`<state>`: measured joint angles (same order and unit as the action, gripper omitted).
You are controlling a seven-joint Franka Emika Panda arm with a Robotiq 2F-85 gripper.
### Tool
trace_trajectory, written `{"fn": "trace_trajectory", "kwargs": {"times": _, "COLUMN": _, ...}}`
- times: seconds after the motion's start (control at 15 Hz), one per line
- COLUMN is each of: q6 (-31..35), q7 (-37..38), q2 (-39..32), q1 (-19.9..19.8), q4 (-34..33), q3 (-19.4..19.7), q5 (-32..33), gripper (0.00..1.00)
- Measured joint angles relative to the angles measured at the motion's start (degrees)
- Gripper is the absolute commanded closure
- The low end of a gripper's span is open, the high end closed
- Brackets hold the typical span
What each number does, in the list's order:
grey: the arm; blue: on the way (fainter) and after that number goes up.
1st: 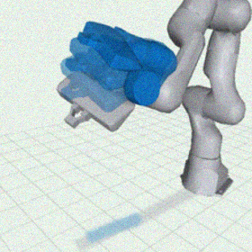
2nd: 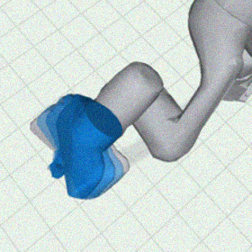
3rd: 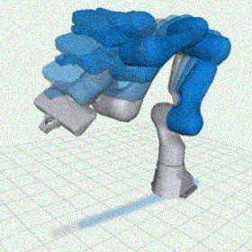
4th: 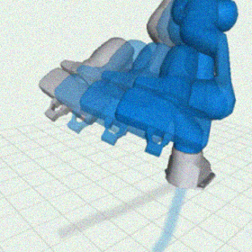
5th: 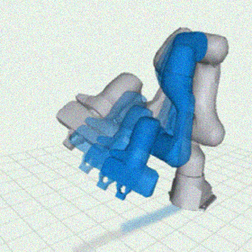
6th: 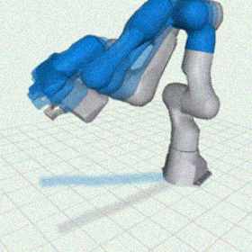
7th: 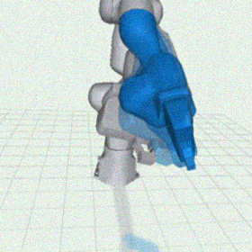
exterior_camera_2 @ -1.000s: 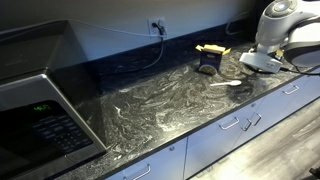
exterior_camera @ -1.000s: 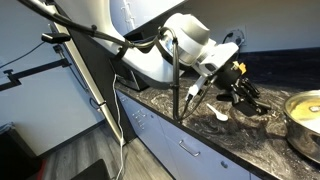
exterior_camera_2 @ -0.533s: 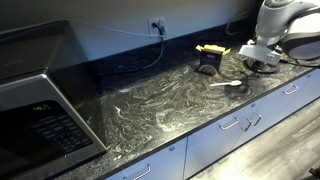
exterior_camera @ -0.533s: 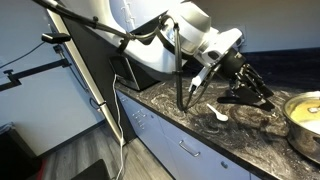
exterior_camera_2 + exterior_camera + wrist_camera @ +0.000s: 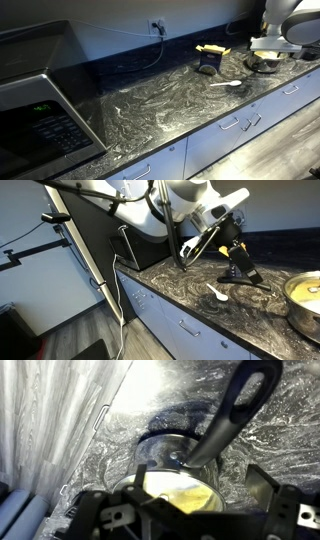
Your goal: Cover the pot and move it to the right
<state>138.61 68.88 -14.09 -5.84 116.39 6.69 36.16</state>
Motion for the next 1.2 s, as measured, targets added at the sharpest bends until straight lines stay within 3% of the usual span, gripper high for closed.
{"fn": "trace_trajectory", "kwargs": {"times": 0.47, "q6": -0.05, "q7": -27.77, "q2": 17.21, "q1": 0.11, "q4": 11.97, "q3": 0.20, "q5": -4.34, "gripper": 0.00}}
{"fn": "trace_trajectory", "kwargs": {"times": 0.93, "q6": 0.82, "q7": -58.50, "q2": 29.84, "q1": 0.70, "q4": 21.43, "q3": 0.64, "q5": -24.02, "gripper": 0.00}}
{"fn": "trace_trajectory", "kwargs": {"times": 1.2, "q6": 0.75, "q7": -61.59, "q2": 30.92, "q1": 0.26, "q4": 22.32, "q3": 0.31, "q5": -26.14, "gripper": 0.00}}
